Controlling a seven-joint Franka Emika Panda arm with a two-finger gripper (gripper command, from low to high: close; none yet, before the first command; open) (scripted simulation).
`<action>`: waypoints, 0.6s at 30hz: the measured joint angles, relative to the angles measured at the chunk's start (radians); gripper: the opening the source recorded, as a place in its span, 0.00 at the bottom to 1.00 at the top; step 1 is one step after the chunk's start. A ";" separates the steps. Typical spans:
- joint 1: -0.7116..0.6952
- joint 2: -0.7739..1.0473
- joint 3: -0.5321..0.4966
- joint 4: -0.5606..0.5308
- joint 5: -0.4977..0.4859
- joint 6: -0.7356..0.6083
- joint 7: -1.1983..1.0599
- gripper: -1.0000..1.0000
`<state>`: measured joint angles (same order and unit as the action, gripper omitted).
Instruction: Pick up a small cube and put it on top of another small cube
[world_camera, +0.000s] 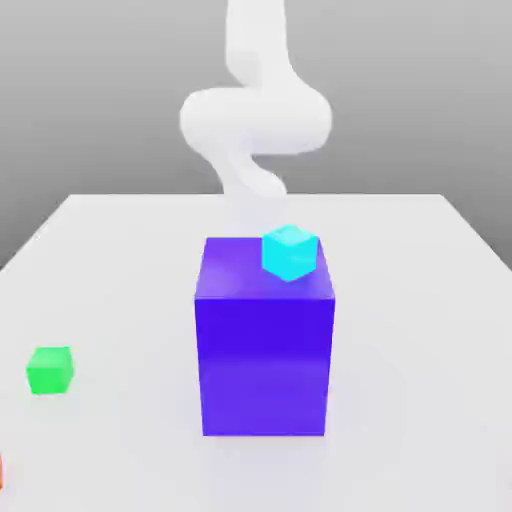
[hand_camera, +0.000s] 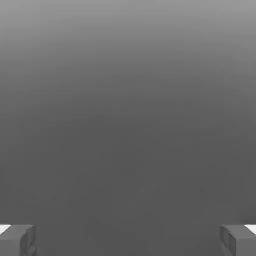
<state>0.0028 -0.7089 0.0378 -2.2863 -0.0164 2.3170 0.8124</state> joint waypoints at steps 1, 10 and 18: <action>0.001 0.039 0.017 0.006 -0.007 0.008 0.005 0.50; 0.020 0.366 0.155 0.055 -0.090 0.070 0.068 0.50; 0.079 0.659 0.246 0.099 -0.191 0.121 0.142 0.50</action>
<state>0.0821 -0.0503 0.2834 -2.1876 -0.2073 2.4383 0.9544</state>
